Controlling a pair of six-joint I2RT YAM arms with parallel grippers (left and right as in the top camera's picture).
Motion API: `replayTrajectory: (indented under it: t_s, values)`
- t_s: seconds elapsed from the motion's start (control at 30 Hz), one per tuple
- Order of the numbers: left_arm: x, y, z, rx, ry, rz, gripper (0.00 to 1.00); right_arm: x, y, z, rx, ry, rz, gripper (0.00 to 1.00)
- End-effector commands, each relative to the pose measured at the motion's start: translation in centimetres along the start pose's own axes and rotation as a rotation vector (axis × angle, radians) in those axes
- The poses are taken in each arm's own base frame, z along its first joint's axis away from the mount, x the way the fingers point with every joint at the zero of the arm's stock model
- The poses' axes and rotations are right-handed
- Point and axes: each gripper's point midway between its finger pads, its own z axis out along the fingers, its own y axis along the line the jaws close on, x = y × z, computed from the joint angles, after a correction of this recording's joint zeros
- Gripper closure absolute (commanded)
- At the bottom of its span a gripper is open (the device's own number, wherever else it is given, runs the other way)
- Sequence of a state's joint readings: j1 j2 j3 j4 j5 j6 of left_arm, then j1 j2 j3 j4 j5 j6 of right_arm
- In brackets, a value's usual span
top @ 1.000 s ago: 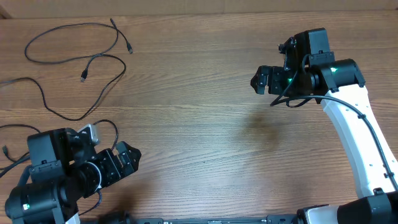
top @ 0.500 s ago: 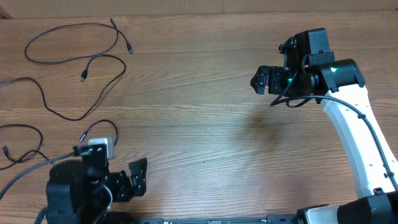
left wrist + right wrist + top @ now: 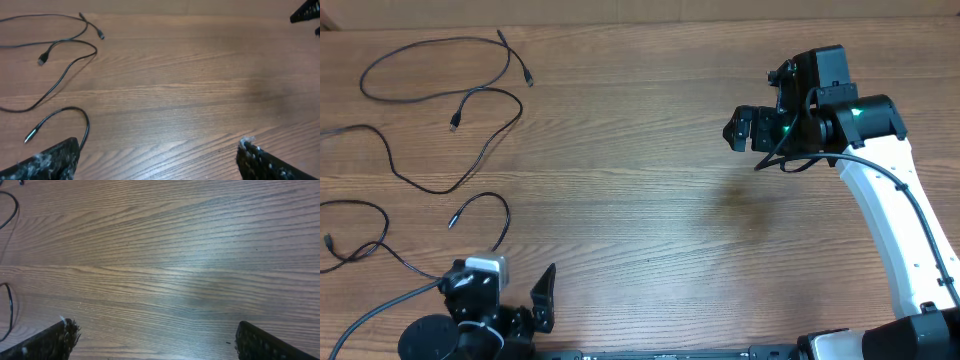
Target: Untangle cables
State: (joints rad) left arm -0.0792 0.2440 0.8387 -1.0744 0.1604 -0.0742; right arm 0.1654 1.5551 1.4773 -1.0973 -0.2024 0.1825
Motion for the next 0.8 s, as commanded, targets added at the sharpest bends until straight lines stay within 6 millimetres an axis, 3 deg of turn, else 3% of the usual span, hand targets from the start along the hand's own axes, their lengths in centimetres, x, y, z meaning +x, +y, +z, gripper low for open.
replayTrajectory:
  t_s: [0.0,0.37,0.77]
  values:
    - [0.2,-0.3,1.6,0.034,-0.036,0.085,0.00,-0.6,0.3,-1.1,-0.003,-0.040,-0.013,0.00]
    - [-0.4,0.8,5.8,0.020,-0.258,0.119,0.01,-0.6,0.3,-1.1,-0.003,-0.040,-0.013,0.00]
    - [-1.2,1.3,7.2,-0.006,-0.431,0.203,0.00,-0.6,0.3,-1.1,-0.003,-0.040,-0.013,0.00]
